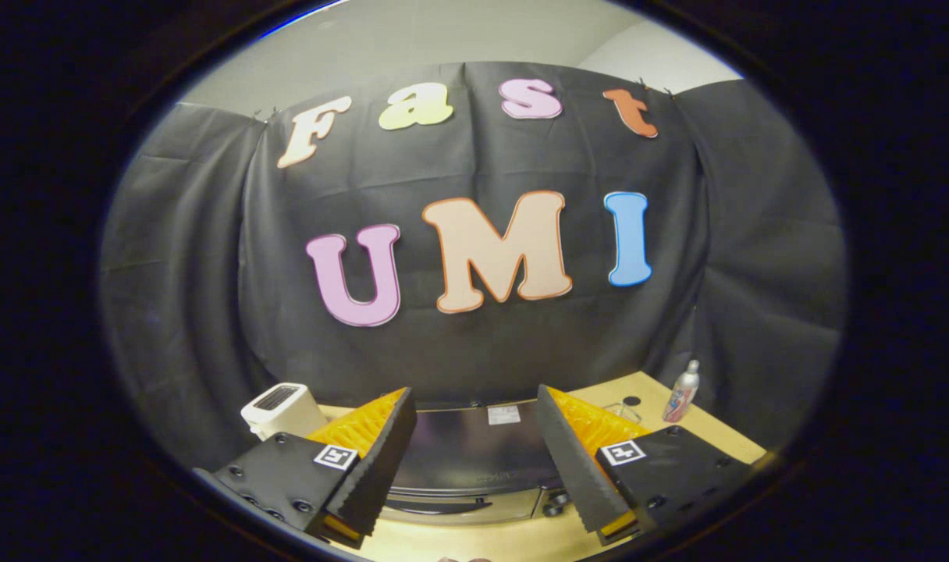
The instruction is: Open the toaster oven, put the food inside, and close the toaster oven door.
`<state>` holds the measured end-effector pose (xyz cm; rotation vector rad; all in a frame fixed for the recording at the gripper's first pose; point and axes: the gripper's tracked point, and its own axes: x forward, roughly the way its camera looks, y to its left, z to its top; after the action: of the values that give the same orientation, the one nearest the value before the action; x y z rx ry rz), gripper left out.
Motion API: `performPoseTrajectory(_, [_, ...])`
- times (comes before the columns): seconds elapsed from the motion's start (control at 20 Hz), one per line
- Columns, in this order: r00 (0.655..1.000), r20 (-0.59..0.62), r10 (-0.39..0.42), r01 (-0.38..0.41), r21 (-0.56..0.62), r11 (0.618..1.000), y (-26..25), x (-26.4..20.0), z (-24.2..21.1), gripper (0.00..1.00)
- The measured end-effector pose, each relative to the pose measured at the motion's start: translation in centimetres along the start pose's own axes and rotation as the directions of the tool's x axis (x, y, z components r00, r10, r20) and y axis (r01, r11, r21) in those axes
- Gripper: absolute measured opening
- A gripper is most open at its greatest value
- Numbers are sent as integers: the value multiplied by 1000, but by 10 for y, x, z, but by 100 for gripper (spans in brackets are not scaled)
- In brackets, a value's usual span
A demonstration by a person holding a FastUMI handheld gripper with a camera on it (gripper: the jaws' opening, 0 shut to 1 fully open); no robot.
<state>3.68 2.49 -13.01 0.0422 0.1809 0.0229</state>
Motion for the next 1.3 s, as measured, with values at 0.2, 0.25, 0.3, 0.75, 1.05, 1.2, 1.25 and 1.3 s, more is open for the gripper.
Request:
performPoseTrajectory(0.2, [996, -84, 3, -3, 1, 1000, 13, 17, -53, 97])
performPoseTrajectory(0.25, [994, -108, 1, -2, -6, 1000, 15, 21, -67, 97])
performPoseTrajectory(0.3, [991, -135, 0, -1, -10, 1000, 16, 23, -81, 97])
performPoseTrajectory(0.75, [965, -261, -11, 1, -37, 999, 17, 33, -154, 97])
performPoseTrajectory(1.05, [969, -246, -17, -2, -75, 997, 16, 29, -157, 98])
performPoseTrajectory(1.2, [967, -254, -15, 5, -40, 999, 14, 25, -160, 98])
performPoseTrajectory(1.25, [965, -262, -18, 4, -53, 999, 12, 24, -163, 98])
performPoseTrajectory(1.3, [967, -253, -19, 1, -71, 997, 14, 19, -162, 97])
